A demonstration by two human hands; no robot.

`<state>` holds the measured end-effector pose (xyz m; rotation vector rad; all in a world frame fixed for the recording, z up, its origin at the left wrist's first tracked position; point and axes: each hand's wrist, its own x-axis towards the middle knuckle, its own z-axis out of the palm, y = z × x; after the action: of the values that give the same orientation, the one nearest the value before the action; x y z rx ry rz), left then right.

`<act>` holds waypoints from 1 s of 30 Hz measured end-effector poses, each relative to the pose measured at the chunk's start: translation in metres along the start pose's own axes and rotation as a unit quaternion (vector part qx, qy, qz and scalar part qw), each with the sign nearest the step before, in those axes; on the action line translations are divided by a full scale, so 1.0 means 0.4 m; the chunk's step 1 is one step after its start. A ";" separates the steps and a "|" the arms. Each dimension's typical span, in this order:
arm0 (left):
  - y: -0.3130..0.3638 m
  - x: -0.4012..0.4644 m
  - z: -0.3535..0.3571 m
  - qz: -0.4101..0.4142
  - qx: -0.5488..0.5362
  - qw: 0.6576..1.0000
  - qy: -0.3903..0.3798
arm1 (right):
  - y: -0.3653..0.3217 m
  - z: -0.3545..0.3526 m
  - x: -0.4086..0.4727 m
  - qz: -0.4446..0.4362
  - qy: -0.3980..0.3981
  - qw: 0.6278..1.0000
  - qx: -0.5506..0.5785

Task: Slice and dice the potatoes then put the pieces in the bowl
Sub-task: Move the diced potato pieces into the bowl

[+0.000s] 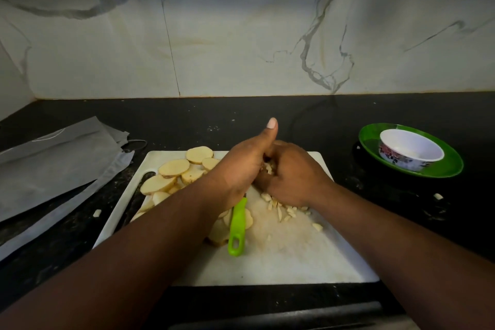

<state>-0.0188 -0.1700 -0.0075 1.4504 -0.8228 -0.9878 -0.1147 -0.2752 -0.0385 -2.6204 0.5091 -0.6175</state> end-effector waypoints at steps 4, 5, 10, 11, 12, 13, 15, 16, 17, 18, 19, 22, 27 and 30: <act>-0.011 0.011 0.003 0.015 0.066 0.998 0.017 | -0.012 -0.005 -0.013 -0.008 0.011 1.000 0.003; -0.011 0.011 0.004 0.023 0.062 0.998 0.016 | -0.017 -0.008 -0.016 -0.009 0.012 1.000 -0.001; -0.010 0.008 0.008 0.034 0.091 0.995 0.002 | -0.038 -0.020 -0.025 -0.014 0.011 0.999 -0.036; -0.008 0.005 0.010 0.037 0.094 0.995 -0.006 | -0.042 -0.021 -0.027 -0.016 0.012 0.999 -0.044; -0.009 0.003 0.011 0.042 0.096 0.994 -0.013 | -0.043 -0.019 -0.028 -0.019 0.013 0.999 -0.049; -0.008 0.000 0.012 0.047 0.093 0.994 -0.018 | -0.044 -0.019 -0.030 -0.016 0.012 0.998 -0.056; -0.008 -0.003 0.013 0.049 0.077 0.996 -0.021 | -0.048 -0.020 -0.031 -0.018 0.013 0.997 -0.076; -0.008 -0.003 0.013 0.048 0.072 0.996 -0.023 | -0.051 -0.019 -0.032 -0.026 0.016 0.996 -0.088; -0.008 -0.003 0.013 0.047 0.074 0.996 -0.027 | -0.055 -0.020 -0.032 -0.033 0.018 0.994 -0.101; -0.009 -0.002 0.013 0.045 0.081 0.995 -0.030 | -0.054 -0.020 -0.031 -0.043 0.022 0.993 -0.112; -0.009 -0.002 0.012 0.045 0.089 0.995 -0.034 | -0.055 -0.018 -0.030 -0.045 0.022 0.991 -0.125; -0.017 0.006 0.008 0.053 0.102 0.993 -0.035 | -0.051 -0.007 -0.030 -0.062 0.031 0.984 -0.164; -0.029 0.015 0.006 0.061 0.121 0.991 -0.023 | -0.049 0.003 -0.014 -0.009 0.018 0.989 -0.147; -0.030 0.019 0.003 0.064 0.120 0.990 -0.027 | -0.051 -0.005 -0.008 0.004 0.015 0.989 -0.149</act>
<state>-0.0174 -0.1761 -0.0204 1.5570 -1.0920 -0.8556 -0.1132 -0.2569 -0.0288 -2.8898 0.6658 -0.6196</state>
